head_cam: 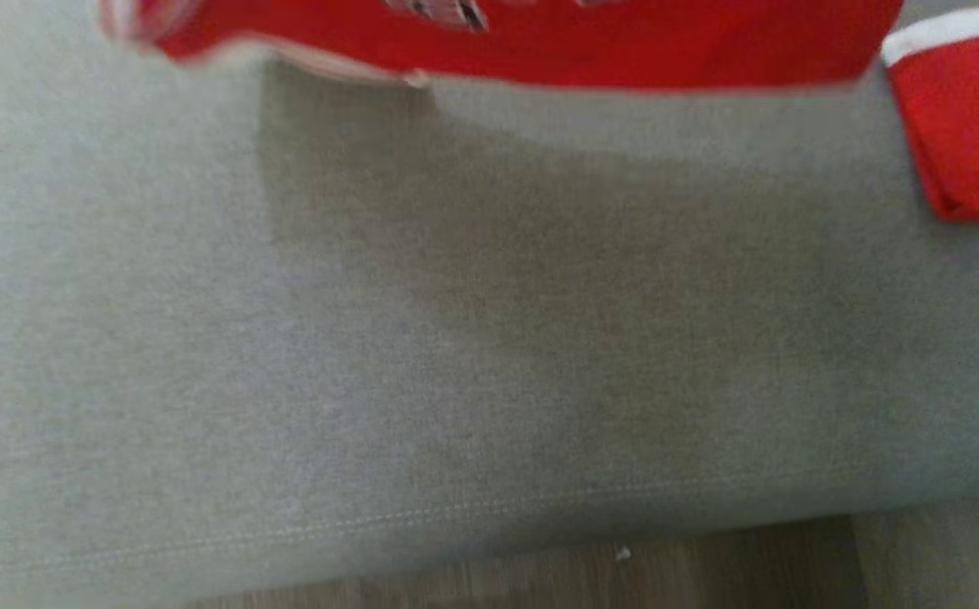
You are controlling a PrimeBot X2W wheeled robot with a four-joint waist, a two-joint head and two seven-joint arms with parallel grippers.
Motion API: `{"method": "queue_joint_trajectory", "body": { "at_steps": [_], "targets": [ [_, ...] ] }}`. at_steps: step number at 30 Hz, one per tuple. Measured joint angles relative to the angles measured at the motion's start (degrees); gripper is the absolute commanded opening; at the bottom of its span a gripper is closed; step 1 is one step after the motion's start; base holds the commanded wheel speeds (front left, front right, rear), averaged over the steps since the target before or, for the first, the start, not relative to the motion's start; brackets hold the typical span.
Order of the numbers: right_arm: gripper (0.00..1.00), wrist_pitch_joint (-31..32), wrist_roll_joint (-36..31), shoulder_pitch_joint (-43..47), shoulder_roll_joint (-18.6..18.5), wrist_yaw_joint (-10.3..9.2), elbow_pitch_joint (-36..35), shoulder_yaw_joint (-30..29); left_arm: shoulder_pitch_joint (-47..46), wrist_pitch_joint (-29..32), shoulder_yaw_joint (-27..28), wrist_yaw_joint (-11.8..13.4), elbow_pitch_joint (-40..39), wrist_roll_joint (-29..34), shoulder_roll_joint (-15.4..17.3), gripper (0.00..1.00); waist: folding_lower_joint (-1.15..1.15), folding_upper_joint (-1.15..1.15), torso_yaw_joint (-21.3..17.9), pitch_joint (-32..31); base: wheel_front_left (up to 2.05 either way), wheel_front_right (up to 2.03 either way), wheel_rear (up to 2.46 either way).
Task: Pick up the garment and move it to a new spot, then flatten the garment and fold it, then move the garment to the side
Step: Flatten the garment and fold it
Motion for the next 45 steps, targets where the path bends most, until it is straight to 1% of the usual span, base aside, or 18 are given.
{"method": "queue_joint_trajectory", "body": {
  "at_steps": [2,4,5,6,7,12,15,18,22,26,28,29,31,33,36,37,42,45],
  "targets": [
    [0.0,-2.4,-1.2,-5.0,0.1,0.0,2.9,0.0,-6.2,-1.4,-0.1,0.1,3.1,1.6,-0.3,0.0,0.0,0.0,-0.3,2.4,0.0,0.0,0.0],
    [0.0,-5.1,-2.6,-9.7,0.4,0.0,6.2,0.1,-11.9,-3.0,-0.2,1.1,5.6,2.9,-0.5,0.0,0.0,0.0,-0.7,4.9,0.0,0.0,0.0],
    [0.0,-6.8,-3.3,-11.8,0.6,0.0,7.8,0.1,-14.4,-3.6,-0.3,1.9,6.6,3.5,-0.7,0.0,0.0,0.0,-0.9,6.2,0.0,0.0,0.0],
    [0.0,-10.5,-5.2,-15.4,1.2,0.0,10.9,0.2,-18.2,-4.2,-0.5,3.7,8.1,4.4,-0.8,0.0,0.01,0.0,-1.4,8.6,0.0,0.0,0.0],
    [0.0,-12.4,-6.1,-16.9,1.4,0.0,12.3,0.1,-19.7,-4.2,-0.9,4.4,8.3,4.8,-0.8,0.0,0.01,0.0,-1.6,9.7,0.0,0.0,0.0],
    [0.0,-21.7,-12.6,-24.0,1.4,0.0,16.9,-2.9,-23.8,-4.2,-3.3,8.2,0.9,3.6,-0.6,0.0,0.01,0.0,-2.3,15.0,0.0,0.0,0.0],
    [0.0,-23.5,-14.2,-25.0,1.5,0.0,19.9,-3.4,-22.4,-4.2,-4.7,9.8,-4.2,0.6,0.3,0.0,0.02,0.0,-1.7,17.7,0.0,0.0,0.0],
    [0.0,-24.0,-14.2,-22.0,2.5,0.0,24.0,-2.9,-14.5,-4.2,-6.7,11.4,-8.7,-2.5,2.1,0.0,0.02,0.0,-0.2,18.6,0.0,0.0,0.0],
    [0.0,-24.3,-12.5,-14.2,3.0,0.0,28.9,-1.7,1.0,-4.2,-9.4,11.6,-12.6,-8.4,3.5,0.0,0.01,0.0,1.6,17.2,0.0,0.0,0.0],
    [0.0,-22.7,-6.7,-6.1,2.6,0.0,31.6,-0.3,16.0,-4.2,-9.1,11.6,-15.6,-16.4,3.4,0.0,0.0,0.0,2.6,13.8,0.0,0.0,0.0],
    [0.0,-20.9,-2.9,-1.4,2.5,0.0,31.7,0.8,23.9,-4.2,-8.9,10.5,-16.2,-20.6,3.5,0.0,0.0,0.01,3.0,11.9,0.0,0.0,0.0],
    [0.0,-19.5,-1.0,1.1,2.4,0.0,31.7,1.5,28.2,-4.2,-8.7,10.5,-16.6,-22.7,3.4,0.0,0.0,0.01,3.1,10.8,0.0,0.0,0.0],
    [0.0,-17.1,3.2,6.7,2.2,0.0,30.7,2.4,36.5,-4.2,-8.5,8.8,-17.0,-26.7,3.4,0.0,0.0,0.01,3.4,8.7,0.0,0.0,0.0],
    [0.0,-14.4,6.7,12.8,1.6,0.0,28.9,3.4,44.2,-4.2,-8.4,7.9,-17.2,-30.5,3.4,0.0,-0.01,0.0,3.6,6.6,0.0,0.0,0.0],
    [0.0,-11.4,9.8,21.2,0.1,0.0,25.8,4.1,53.9,-4.1,-8.7,6.7,-16.6,-36.0,3.2,0.0,-0.01,0.01,3.8,3.4,0.0,0.0,0.0],
    [0.0,-11.4,9.8,21.2,0.1,0.0,25.8,4.1,53.9,-4.1,-8.7,6.7,-16.6,-36.0,3.2,0.0,-0.01,0.01,3.8,3.4,0.0,0.0,0.0],
    [0.0,-7.5,12.9,31.8,-1.0,0.0,18.9,2.9,64.1,-1.8,-8.9,6.7,-17.0,-42.6,2.8,0.0,-0.01,0.01,4.0,-1.5,0.0,0.0,0.0],
    [0.0,-5.1,12.9,37.2,-1.1,0.0,14.2,1.3,68.0,-0.9,-8.5,8.1,-20.3,-44.9,3.0,0.0,-0.01,0.01,4.1,-3.8,0.0,0.0,0.0]
  ]
}}
